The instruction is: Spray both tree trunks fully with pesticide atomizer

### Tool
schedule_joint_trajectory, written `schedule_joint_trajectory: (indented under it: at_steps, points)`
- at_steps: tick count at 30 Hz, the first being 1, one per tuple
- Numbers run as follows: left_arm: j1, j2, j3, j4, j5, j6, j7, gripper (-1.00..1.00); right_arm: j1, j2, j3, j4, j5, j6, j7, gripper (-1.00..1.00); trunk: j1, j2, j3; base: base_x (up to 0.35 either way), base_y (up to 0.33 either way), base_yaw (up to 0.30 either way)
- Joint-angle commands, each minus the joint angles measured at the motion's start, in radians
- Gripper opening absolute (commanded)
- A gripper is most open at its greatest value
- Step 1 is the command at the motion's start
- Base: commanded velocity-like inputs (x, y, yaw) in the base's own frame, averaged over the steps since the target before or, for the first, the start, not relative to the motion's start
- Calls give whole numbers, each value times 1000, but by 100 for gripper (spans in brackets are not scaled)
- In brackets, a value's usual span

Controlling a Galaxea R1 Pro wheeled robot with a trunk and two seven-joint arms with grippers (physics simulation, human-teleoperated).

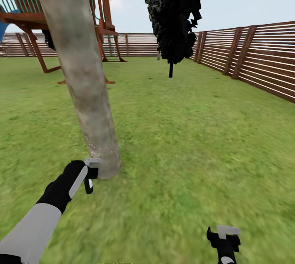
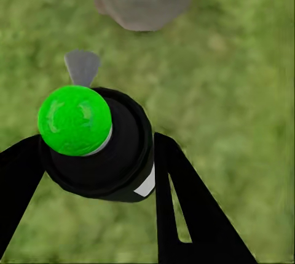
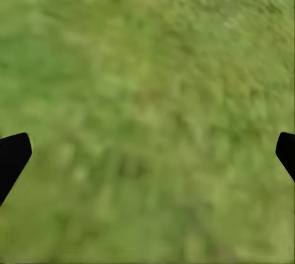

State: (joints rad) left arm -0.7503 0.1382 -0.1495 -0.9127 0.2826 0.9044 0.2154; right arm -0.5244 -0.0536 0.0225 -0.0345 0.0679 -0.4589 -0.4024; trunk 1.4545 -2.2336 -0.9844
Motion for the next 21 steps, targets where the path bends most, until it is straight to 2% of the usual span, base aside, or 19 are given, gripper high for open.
schedule_joint_trajectory:
  at_steps: [1,2,4,11,13,15,21]
  points:
    - [-25,-1,-4,-5,9,56,9,-100,0,0,2,1,7,0,-7,100,0,0,-1,-1,-1,276]
    - [-63,-2,-3,-6,12,84,8,-100,-1,0,2,1,7,0,-7,100,0,0,-1,-1,0,277]
    - [-104,1,-4,-3,35,103,7,-100,0,0,2,1,7,0,-7,100,0,0,-1,0,0,252]
    - [-136,10,-2,-6,41,105,8,-100,0,-3,2,1,7,0,-7,100,0,0,-1,0,0,35]
    - [-136,16,15,-7,44,106,8,-100,0,-3,2,1,7,0,-7,100,0,0,-1,50,-43,0]
    - [-137,17,30,-9,45,106,8,-100,0,-3,2,1,7,0,-7,100,0,0,-1,179,-170,0]
    - [-138,19,34,-9,42,106,8,-100,0,-2,2,1,7,0,-7,100,0,0,-1,122,-239,0]
